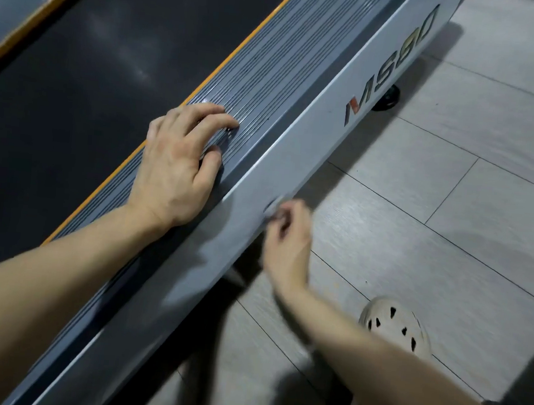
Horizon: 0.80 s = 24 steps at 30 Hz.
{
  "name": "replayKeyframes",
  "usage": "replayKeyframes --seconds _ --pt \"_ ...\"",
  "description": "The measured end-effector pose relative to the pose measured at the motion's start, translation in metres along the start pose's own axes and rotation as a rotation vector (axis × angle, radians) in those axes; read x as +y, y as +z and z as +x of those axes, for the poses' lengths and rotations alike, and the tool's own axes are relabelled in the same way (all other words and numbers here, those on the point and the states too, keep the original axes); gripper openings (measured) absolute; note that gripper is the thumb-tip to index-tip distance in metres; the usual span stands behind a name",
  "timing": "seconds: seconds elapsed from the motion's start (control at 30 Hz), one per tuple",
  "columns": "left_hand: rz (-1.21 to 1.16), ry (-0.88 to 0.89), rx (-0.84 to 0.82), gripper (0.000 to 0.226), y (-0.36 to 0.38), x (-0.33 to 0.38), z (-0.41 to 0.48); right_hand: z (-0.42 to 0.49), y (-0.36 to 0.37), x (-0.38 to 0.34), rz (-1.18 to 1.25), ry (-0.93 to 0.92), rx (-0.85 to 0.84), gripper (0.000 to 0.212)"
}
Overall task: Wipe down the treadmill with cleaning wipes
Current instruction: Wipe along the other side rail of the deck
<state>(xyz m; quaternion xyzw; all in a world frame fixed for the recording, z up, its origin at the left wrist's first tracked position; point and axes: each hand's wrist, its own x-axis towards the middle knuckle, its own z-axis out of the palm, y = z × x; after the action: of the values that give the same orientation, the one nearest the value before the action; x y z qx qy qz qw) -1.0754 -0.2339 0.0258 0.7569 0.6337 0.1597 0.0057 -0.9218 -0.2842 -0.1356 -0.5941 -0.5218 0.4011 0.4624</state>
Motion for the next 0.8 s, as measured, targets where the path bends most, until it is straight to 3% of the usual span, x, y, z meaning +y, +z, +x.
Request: replayKeyframes --seconds 0.07,0.13,0.2,0.33,0.43,0.53,0.7,0.8 --pt "0.002 0.003 -0.002 0.045 0.001 0.0 0.0 -0.068 0.004 -0.019 0.055 -0.193 -0.261 0.018" --pt "0.005 0.006 -0.006 0.045 0.001 -0.001 0.001 -0.081 0.003 -0.039 0.103 -0.358 -0.372 0.026" --pt "0.009 0.005 -0.009 0.045 0.001 -0.002 0.0 -0.041 -0.003 -0.059 0.171 -0.349 -0.246 0.028" --pt "0.011 0.005 -0.008 0.044 0.001 -0.003 0.0 0.115 -0.04 -0.079 0.151 -0.138 0.29 0.02" --pt "0.011 0.0 -0.011 0.044 0.0 -0.002 -0.001 0.194 -0.065 -0.082 0.07 -0.045 0.411 0.019" --pt "0.022 0.009 -0.013 0.043 0.0 -0.001 0.0 0.151 -0.058 -0.092 0.064 -0.11 0.322 0.013" --pt "0.037 0.013 -0.008 0.043 0.0 -0.002 -0.001 -0.033 -0.024 -0.085 0.052 -0.345 -0.329 0.017" --pt "0.032 0.017 -0.021 0.044 0.0 0.0 -0.002 -0.004 -0.025 -0.092 0.077 -0.311 -0.24 0.02"
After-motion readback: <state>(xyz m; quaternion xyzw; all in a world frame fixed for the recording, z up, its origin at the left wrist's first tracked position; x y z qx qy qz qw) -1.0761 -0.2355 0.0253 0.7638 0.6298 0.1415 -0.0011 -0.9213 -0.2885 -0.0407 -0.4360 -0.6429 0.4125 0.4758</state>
